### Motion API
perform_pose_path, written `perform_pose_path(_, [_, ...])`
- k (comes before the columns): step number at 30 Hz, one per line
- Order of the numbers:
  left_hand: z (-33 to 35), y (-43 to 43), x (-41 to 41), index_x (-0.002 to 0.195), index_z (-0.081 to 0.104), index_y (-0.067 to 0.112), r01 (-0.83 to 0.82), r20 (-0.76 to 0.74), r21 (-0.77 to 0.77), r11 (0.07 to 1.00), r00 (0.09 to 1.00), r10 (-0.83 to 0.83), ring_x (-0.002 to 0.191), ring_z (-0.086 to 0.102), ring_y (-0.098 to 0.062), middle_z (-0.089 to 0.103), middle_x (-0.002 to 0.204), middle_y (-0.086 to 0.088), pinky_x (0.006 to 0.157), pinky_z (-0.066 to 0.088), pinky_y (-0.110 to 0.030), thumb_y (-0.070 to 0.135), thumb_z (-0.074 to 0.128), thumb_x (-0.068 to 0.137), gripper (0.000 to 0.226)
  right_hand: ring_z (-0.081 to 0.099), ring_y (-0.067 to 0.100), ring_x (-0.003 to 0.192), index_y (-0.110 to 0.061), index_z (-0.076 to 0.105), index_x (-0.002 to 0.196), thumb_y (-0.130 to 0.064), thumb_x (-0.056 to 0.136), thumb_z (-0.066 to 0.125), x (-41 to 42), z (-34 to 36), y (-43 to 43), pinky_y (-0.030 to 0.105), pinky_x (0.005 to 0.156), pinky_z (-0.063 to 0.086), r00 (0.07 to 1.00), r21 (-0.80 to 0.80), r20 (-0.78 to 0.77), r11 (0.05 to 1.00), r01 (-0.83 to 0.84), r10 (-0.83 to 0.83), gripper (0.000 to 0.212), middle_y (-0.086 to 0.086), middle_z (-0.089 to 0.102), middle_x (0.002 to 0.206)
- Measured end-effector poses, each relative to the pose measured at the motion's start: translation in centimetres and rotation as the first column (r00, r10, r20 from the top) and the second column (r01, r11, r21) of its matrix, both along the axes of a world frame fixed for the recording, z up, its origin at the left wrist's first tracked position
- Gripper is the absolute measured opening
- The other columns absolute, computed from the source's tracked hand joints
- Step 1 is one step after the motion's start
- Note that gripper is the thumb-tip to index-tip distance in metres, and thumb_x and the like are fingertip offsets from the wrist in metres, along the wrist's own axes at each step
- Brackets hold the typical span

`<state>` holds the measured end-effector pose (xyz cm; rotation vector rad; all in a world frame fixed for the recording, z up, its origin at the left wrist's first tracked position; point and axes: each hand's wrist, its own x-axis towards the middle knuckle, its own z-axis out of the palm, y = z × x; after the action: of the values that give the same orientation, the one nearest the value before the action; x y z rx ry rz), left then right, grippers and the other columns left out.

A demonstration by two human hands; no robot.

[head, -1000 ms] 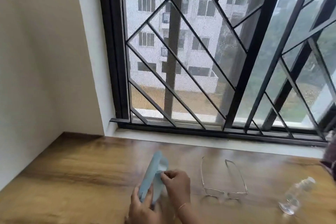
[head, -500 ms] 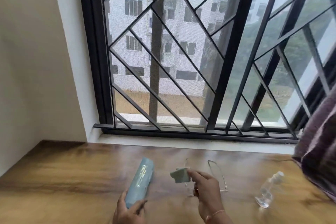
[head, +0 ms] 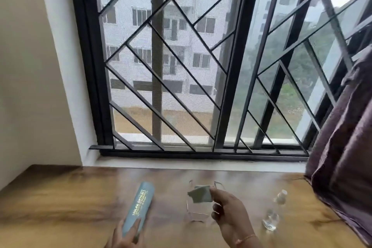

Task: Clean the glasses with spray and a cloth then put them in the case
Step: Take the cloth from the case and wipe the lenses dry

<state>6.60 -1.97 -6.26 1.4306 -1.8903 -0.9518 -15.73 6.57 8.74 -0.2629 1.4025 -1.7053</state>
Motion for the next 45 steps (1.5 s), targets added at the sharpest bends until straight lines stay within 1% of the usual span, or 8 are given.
perform_pose_path(3, [1.3, -0.6, -1.6, 0.08, 0.069, 0.029, -0.254, 0.022, -0.457, 0.853, 0.955, 0.297, 0.055, 0.058, -0.032, 0.064, 0.08, -0.019, 0.057, 0.041, -0.033, 0.053, 0.05, 0.067, 0.033, 0.033, 0.009, 0.048, 0.004, 0.07, 0.095, -0.011, 0.068, 0.071, -1.2, 0.8, 0.7, 0.019, 0.039, 0.026, 0.998, -0.029, 0.052, 0.999, -0.028, 0.029, 0.031, -0.001, 0.051, 0.058])
perform_pose_path(5, [3.0, -0.3, -3.5, 0.077, 0.071, 0.031, -0.336, -0.091, -0.398, 0.854, 0.94, 0.328, 0.061, 0.06, -0.032, 0.064, 0.077, -0.013, 0.059, 0.043, -0.035, 0.05, 0.062, 0.065, 0.024, 0.033, 0.009, 0.049, 0.005, 0.069, 0.097, -0.011, 0.07, 0.069, -1.8, 1.5, 1.1, 0.02, 0.04, 0.025, 0.995, -0.058, 0.067, 0.996, -0.068, 0.072, 0.032, -0.002, 0.051, 0.055])
perform_pose_path(9, [9.7, 3.1, -9.8, 0.075, 0.076, 0.03, -0.14, -0.517, 0.237, 0.961, 0.82, 0.247, 0.068, 0.066, -0.011, 0.072, 0.072, -0.001, 0.063, 0.047, -0.007, 0.015, 0.079, 0.069, 0.017, 0.036, 0.01, 0.049, 0.005, 0.07, 0.097, -0.013, 0.069, 0.068, -2.7, 2.7, 2.2, 0.022, 0.044, 0.029, 0.978, -0.124, 0.123, 0.98, -0.153, 0.168, 0.034, 0.0, 0.051, 0.055])
perform_pose_path(14, [16.0, 6.0, -13.7, 0.071, 0.068, -0.008, 0.334, -0.801, 0.543, 0.771, 0.482, 0.355, 0.047, 0.064, -0.025, 0.066, 0.059, -0.019, 0.047, 0.055, -0.029, -0.007, 0.056, 0.082, 0.016, 0.038, 0.009, 0.046, 0.004, 0.07, 0.098, -0.015, 0.073, 0.065, -3.2, 3.7, 3.7, 0.021, 0.043, 0.032, 0.943, -0.187, 0.183, 0.951, -0.244, 0.278, 0.032, 0.001, 0.054, 0.057])
perform_pose_path(28, [18.1, 7.2, -13.7, 0.063, 0.074, 0.009, -0.103, -0.641, 0.312, 0.945, 0.711, 0.289, 0.049, 0.058, -0.019, 0.066, 0.052, -0.01, 0.049, 0.051, -0.025, 0.01, 0.08, 0.066, 0.007, 0.036, 0.012, 0.035, -0.003, 0.066, 0.055, -0.003, 0.068, 0.075, -3.6, 1.6, 5.8, 0.018, 0.036, 0.027, 0.982, -0.053, -0.18, 0.997, 0.056, -0.065, 0.016, 0.006, 0.045, 0.045])
perform_pose_path(34, [19.8, 6.3, -13.1, 0.065, 0.067, -0.006, 0.09, -0.669, 0.455, 0.886, 0.691, 0.273, 0.05, 0.058, -0.023, 0.063, 0.06, -0.018, 0.049, 0.051, -0.025, 0.004, 0.079, 0.065, 0.016, 0.051, 0.005, 0.049, -0.041, 0.07, 0.076, -0.006, 0.055, 0.086, -2.0, 1.1, 4.7, 0.009, 0.052, 0.04, 0.603, -0.147, -0.753, 0.96, 0.237, -0.264, 0.044, -0.006, 0.064, 0.068])
perform_pose_path(38, [20.8, 6.2, -13.0, 0.058, 0.065, -0.003, 0.191, -0.69, 0.48, 0.856, 0.685, 0.233, 0.051, 0.059, -0.026, 0.061, 0.059, -0.021, 0.052, 0.054, -0.03, 0.001, 0.078, 0.064, 0.015, 0.057, -0.002, 0.055, -0.033, 0.072, 0.079, -0.015, 0.055, 0.081, -0.5, 1.9, 3.6, 0.005, 0.054, 0.043, 0.361, -0.391, -0.856, 0.92, 0.019, -0.371, 0.031, -0.011, 0.062, 0.074])
perform_pose_path(45, [21.9, 6.6, -12.5, 0.07, 0.065, -0.014, 0.25, -0.729, 0.446, 0.86, 0.658, 0.187, 0.055, 0.062, -0.027, 0.064, 0.066, -0.024, 0.052, 0.055, -0.031, 0.01, 0.073, 0.074, 0.025, 0.055, -0.004, 0.053, -0.026, 0.074, 0.075, -0.03, 0.064, 0.074, 0.0, 2.7, 3.5, 0.004, 0.054, 0.042, 0.324, -0.452, -0.854, 0.889, -0.071, -0.408, 0.012, -0.014, 0.061, 0.069])
